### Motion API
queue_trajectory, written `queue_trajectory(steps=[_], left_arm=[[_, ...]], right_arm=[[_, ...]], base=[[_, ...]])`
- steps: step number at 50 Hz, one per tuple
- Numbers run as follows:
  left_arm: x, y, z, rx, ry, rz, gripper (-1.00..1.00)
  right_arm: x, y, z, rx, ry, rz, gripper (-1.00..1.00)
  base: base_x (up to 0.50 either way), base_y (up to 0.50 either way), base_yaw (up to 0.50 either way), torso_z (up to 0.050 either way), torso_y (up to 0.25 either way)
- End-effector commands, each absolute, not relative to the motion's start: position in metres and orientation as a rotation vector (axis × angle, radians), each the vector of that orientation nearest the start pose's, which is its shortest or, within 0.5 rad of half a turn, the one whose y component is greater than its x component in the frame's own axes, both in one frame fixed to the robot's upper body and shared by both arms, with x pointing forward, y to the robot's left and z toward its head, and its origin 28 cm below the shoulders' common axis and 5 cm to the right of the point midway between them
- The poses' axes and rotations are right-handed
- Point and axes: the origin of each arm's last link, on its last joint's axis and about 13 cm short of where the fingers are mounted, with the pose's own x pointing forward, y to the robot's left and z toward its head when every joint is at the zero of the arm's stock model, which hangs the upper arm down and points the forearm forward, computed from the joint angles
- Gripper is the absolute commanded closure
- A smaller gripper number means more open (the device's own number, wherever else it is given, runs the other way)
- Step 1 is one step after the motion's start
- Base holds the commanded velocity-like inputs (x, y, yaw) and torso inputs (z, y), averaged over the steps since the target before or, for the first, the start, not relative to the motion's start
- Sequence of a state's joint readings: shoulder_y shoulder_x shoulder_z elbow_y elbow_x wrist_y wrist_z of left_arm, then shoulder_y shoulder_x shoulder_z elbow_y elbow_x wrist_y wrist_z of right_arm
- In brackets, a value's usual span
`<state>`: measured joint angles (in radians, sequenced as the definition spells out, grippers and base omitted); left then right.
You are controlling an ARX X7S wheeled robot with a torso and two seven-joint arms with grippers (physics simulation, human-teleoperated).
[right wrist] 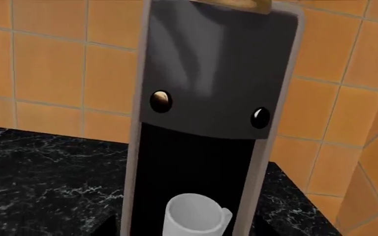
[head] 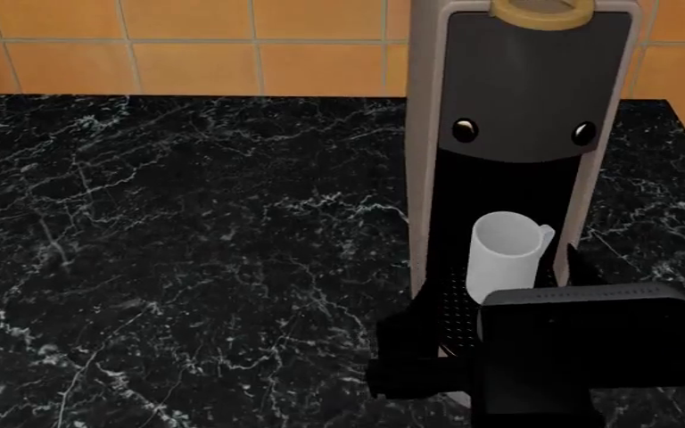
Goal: Pick the mug from under the coffee machine dispenser and place it on the counter.
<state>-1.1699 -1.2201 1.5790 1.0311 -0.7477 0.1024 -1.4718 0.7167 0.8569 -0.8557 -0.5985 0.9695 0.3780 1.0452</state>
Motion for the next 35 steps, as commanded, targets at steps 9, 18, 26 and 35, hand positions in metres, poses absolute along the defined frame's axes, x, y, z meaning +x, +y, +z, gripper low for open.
queue_trajectory(steps=[9, 18, 26, 35], left_arm=[[0.127, 0.217, 0.213, 0.029, -0.415, 0.034, -1.00], [0.127, 0.217, 0.212, 0.030, -0.415, 0.035, -1.00], [0.126, 0.218, 0.212, 0.025, -0.413, 0.035, -1.00], [0.126, 0.218, 0.211, 0.026, -0.410, 0.034, -1.00]], right_arm=[[0.228, -0.107, 0.155, -0.158, -0.028, -0.066, -1.00], [0.236, -0.106, 0.150, -0.163, -0.021, -0.070, -1.00], [0.240, -0.107, 0.145, -0.169, -0.008, -0.088, -1.00], [0.241, -0.108, 0.139, -0.173, 0.009, -0.091, -1.00]], base=[[0.00, 0.00, 0.00, 0.000, 0.000], [0.00, 0.00, 0.00, 0.000, 0.000], [0.00, 0.00, 0.00, 0.000, 0.000], [0.00, 0.00, 0.00, 0.000, 0.000]])
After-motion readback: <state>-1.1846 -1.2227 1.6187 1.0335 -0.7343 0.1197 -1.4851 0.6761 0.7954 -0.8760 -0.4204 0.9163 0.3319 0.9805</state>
